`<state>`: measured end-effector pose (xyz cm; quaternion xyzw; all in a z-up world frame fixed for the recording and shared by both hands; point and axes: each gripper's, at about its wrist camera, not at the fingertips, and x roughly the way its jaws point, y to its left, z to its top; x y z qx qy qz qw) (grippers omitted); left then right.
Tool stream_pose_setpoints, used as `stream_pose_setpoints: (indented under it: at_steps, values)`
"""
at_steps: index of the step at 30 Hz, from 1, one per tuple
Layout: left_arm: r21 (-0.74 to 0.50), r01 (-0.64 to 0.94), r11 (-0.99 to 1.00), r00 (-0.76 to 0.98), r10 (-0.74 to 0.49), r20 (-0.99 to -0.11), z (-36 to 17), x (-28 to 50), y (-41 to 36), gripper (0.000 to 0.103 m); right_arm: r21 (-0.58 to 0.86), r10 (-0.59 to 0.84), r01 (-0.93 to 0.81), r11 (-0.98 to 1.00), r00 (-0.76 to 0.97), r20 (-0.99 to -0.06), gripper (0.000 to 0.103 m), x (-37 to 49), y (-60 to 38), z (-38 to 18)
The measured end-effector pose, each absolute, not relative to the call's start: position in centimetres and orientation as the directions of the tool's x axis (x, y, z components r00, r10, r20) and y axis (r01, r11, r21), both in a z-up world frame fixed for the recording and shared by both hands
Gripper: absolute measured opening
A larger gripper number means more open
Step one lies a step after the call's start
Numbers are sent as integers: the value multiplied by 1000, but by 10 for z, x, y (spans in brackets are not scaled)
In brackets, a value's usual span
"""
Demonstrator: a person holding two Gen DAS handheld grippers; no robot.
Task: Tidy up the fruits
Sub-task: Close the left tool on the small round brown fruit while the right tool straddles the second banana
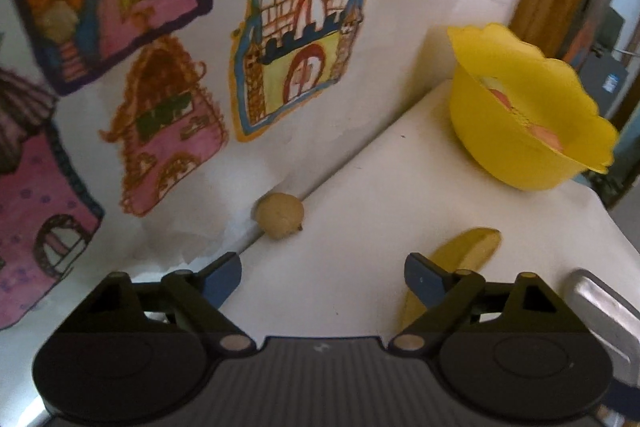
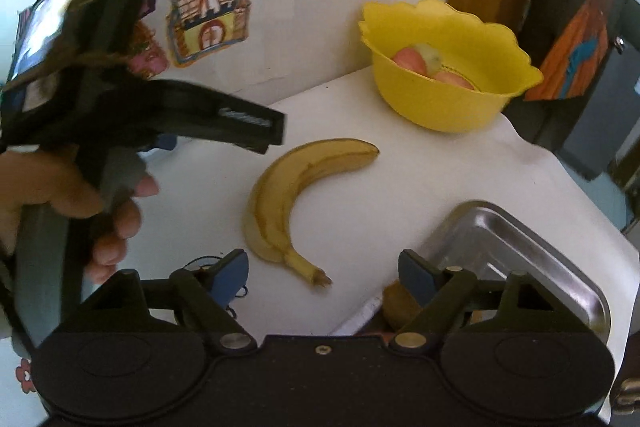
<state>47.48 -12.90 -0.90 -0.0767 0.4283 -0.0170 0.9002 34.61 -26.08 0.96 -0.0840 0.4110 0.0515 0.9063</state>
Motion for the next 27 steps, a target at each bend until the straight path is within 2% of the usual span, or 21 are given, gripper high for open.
stream_pose_setpoints:
  at_steps: [4, 9, 15, 18, 22, 27]
  values:
    - [-157, -82, 984, 622, -72, -780, -13, 486, -130, 85, -128, 34, -199, 972, 652, -757, 74, 356, -251, 1]
    - [-164, -108, 981, 631, -60, -773, -15, 493, -133, 80, -107, 38, -184, 977, 644, -764, 71, 362, -250, -5]
    - [-188, -173, 967, 646, -33, -763, -16, 503, -132, 67, -98, 39, -176, 979, 641, -766, 67, 364, -251, -9]
    - [-184, -174, 967, 650, -28, -759, -17, 500, -129, 61, -99, 43, -182, 978, 645, -763, 58, 364, -252, -9]
    - [-189, -148, 971, 658, -46, -752, -16, 495, -125, 59, -93, 59, -197, 976, 651, -757, 53, 362, -254, -7]
    - [-192, -174, 966, 656, -32, -754, -16, 496, -126, 59, -87, 56, -186, 979, 649, -759, 53, 361, -254, -7]
